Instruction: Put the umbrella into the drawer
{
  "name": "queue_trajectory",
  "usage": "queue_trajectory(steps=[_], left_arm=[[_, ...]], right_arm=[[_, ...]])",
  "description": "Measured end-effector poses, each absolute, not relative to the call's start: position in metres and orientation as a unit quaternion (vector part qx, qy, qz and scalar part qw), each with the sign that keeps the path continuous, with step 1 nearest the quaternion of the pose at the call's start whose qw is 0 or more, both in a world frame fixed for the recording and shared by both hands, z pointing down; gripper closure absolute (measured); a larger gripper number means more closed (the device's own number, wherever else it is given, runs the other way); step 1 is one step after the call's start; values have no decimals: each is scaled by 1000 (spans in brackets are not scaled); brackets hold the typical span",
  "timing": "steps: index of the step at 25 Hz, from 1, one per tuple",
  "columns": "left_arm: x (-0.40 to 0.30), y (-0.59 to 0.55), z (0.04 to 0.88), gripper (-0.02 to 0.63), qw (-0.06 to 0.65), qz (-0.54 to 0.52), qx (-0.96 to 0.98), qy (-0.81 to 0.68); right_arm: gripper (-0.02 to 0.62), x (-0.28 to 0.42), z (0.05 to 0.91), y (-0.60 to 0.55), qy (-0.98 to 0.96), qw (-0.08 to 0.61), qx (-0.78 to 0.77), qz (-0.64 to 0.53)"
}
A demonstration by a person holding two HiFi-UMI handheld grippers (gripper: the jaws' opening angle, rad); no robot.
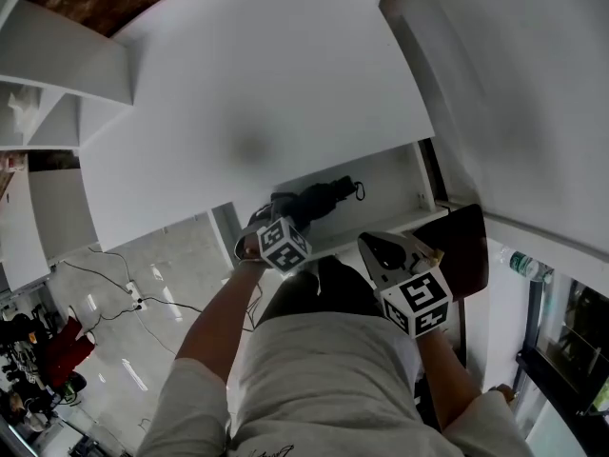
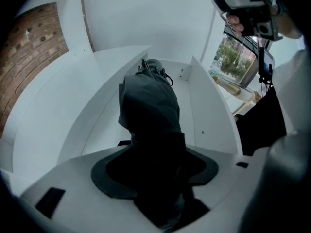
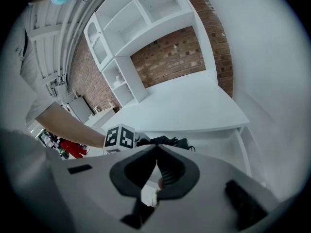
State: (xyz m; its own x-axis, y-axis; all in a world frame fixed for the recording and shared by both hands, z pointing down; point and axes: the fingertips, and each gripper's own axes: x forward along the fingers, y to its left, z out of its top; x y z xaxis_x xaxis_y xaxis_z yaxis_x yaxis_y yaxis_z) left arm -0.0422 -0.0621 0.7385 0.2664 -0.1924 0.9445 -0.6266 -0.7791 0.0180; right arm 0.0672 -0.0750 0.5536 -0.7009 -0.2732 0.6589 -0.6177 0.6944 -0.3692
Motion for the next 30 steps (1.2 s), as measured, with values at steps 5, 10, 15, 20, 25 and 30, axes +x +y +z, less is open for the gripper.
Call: queue_trajectory(steps=[5,10,15,20,25,30], left_arm=[[-41,-60,746,330,198,557,765,-255],[-42,-59,756,330,196,566,762,-247],[-42,-62,758,330,196,564,763,-248],[-44,-58,765,330,201,571,758,-243],[-43,-57,769,330,207,575,755,-239],[-42,-56,770,330,212,580,752,-233]], right_arm=[[566,71,558,-72,-870,295,256,301],[566,72,561,-70,-867,297,255,308],[566,69,565,-66,-866,301,248,312],[566,69,568,-63,-866,305,242,315],[566,67,572,-62,-866,306,238,316],[566,67,574,-60,-865,309,233,318]])
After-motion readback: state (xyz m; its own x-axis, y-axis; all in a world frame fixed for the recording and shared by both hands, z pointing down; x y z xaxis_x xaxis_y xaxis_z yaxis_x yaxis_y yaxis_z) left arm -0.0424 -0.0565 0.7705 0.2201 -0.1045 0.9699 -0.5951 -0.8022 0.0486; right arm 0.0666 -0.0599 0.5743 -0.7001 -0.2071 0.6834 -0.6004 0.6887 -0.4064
